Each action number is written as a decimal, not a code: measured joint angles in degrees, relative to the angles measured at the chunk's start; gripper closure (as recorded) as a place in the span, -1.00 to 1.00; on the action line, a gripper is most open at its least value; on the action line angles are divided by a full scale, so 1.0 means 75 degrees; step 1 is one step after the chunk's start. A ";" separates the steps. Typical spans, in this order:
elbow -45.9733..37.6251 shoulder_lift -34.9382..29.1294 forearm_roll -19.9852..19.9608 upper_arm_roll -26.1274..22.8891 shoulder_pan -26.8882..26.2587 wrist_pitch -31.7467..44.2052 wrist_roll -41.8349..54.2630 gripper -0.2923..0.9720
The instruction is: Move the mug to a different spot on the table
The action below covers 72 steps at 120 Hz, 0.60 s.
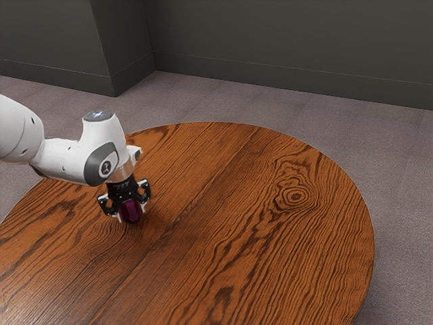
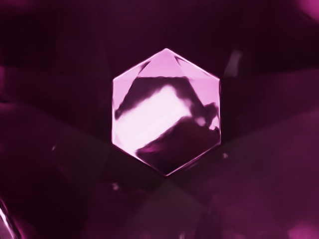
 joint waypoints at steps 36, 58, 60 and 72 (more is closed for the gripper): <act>-0.0283 0.0000 -0.0178 0.0050 -0.0044 0.0779 -0.0234 0.01; -0.0285 -0.0066 -0.0145 0.0061 -0.0071 0.0900 -0.0299 0.17; -0.0285 -0.0069 -0.0138 0.0065 -0.0083 0.0905 -0.0297 0.19; -0.0283 -0.0127 -0.0094 0.0092 -0.0141 0.0931 -0.0263 0.25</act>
